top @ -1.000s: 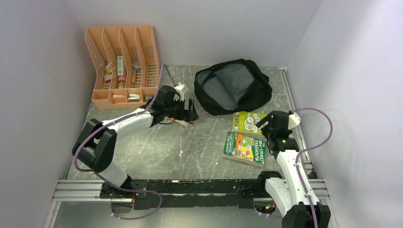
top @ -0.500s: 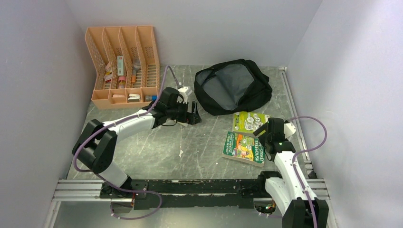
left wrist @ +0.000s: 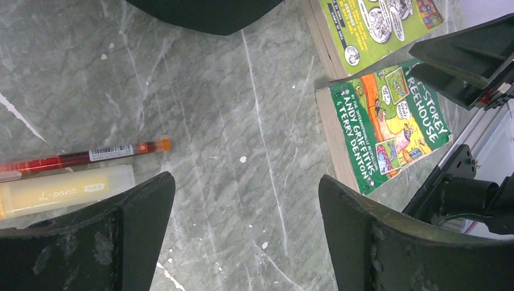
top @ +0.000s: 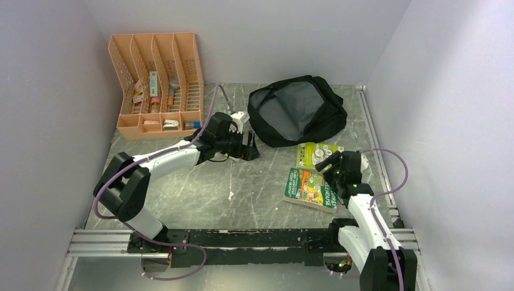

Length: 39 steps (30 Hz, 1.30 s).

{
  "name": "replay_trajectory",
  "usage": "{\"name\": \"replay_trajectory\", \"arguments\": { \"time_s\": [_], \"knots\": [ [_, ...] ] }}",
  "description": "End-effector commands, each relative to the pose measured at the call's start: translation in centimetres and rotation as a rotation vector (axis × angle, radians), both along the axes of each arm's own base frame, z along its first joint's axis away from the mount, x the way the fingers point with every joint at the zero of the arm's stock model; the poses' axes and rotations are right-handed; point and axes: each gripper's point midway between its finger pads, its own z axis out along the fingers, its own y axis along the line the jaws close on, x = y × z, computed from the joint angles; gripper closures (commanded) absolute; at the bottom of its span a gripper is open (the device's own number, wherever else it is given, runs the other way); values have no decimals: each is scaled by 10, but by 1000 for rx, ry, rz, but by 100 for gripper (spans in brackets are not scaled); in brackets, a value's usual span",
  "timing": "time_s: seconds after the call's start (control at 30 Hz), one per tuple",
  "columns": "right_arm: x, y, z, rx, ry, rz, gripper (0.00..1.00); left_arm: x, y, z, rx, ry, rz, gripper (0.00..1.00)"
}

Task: Pack the student bag
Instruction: Move the book to the center of the board.

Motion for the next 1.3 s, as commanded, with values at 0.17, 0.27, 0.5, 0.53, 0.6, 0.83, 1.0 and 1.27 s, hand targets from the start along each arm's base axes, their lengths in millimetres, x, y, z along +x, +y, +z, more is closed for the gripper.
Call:
{"name": "replay_trajectory", "arguments": {
  "time_s": [0.17,0.27,0.5,0.53,0.6,0.83,1.0,1.27],
  "knots": [
    [-22,1,-11,-12,61,22,22,-2,-12,4,-11,-15,-26,9],
    [-28,-37,4,-124,41,-188,20,-4,-11,1,-5,-4,-26,9],
    [-51,-85,-2,-221,105,-562,21,-8,-11,1,1,1,-28,10],
    [-53,-86,-7,-225,135,-570,21,-9,-11,1,1,2,-29,10],
    [-53,-83,-18,-226,183,-550,21,-10,-10,2,2,0,-29,10],
    [-34,-49,-25,-104,154,-360,19,-12,-9,2,0,4,-26,10],
    [-32,-12,-22,41,85,-189,21,-14,-11,-1,-8,18,-29,11],
    [-40,58,-23,331,45,96,27,-24,-16,-12,13,46,-52,13]
  ]
}}
